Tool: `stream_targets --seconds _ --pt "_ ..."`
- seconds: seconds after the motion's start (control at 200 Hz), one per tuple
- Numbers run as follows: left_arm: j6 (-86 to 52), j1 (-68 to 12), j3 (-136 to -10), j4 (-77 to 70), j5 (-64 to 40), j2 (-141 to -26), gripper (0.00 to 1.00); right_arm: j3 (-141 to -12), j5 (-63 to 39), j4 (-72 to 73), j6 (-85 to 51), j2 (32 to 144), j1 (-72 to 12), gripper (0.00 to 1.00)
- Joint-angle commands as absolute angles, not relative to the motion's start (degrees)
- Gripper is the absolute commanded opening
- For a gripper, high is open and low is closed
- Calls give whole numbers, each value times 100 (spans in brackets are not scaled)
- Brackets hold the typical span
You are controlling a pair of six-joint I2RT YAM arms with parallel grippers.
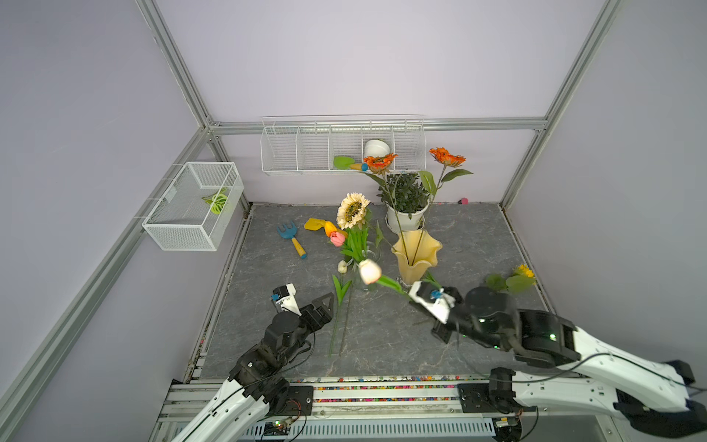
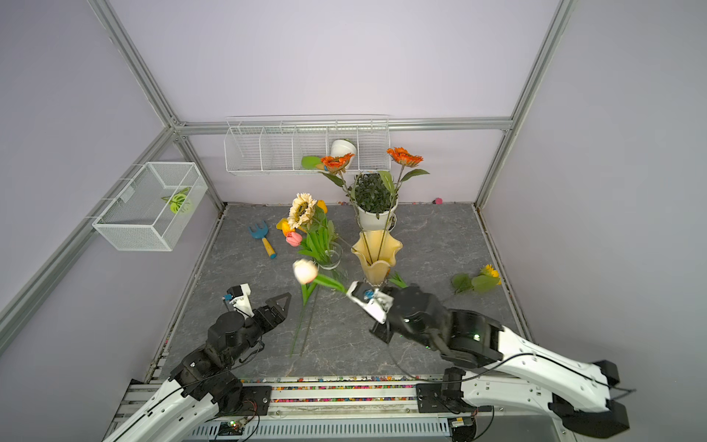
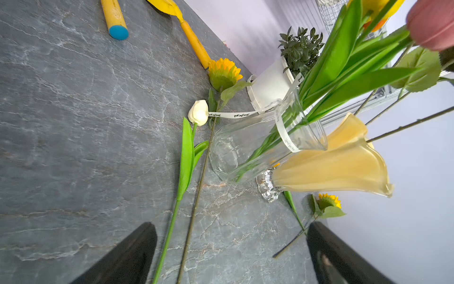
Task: Arrange the flowers in different vases according to their variety
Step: Insert the flower into the vase.
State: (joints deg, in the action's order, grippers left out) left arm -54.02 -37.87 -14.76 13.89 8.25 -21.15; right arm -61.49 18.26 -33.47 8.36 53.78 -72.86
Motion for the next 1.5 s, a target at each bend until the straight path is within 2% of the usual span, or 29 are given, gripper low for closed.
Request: stream_targets --seconds 0.0,0.13,0.405,0.63,0.835,1.13,1.494 --pt "-5620 -3657 -1302 1189 357 -2020 100 -6247 2596 -2747 1618 5904 -7475 0" --pt "-5625 -3656 -1325 1159 290 -2060 100 -6000 2602 -1487 2002 6205 -7357 0" --pt "-5446 -3656 -1472 989 202 -2387 100 -6406 1218 -656 1653 7069 -6032 0" --pt "-5444 -3656 -1487 871 158 -2505 100 -7089 906 -537 1867 8087 -5810 0" --pt "-5464 -3656 -1450 869 217 -2407 100 -7340 1143 -72 1907 8479 -5701 0" --pt "-5493 -3656 -1293 777 210 -2373 100 -7141 1915 1716 2137 8972 -5695 0" --pt "-5548 -3655 -1160 728 141 -2536 100 -7176 2209 2068 2034 9430 -5588 0"
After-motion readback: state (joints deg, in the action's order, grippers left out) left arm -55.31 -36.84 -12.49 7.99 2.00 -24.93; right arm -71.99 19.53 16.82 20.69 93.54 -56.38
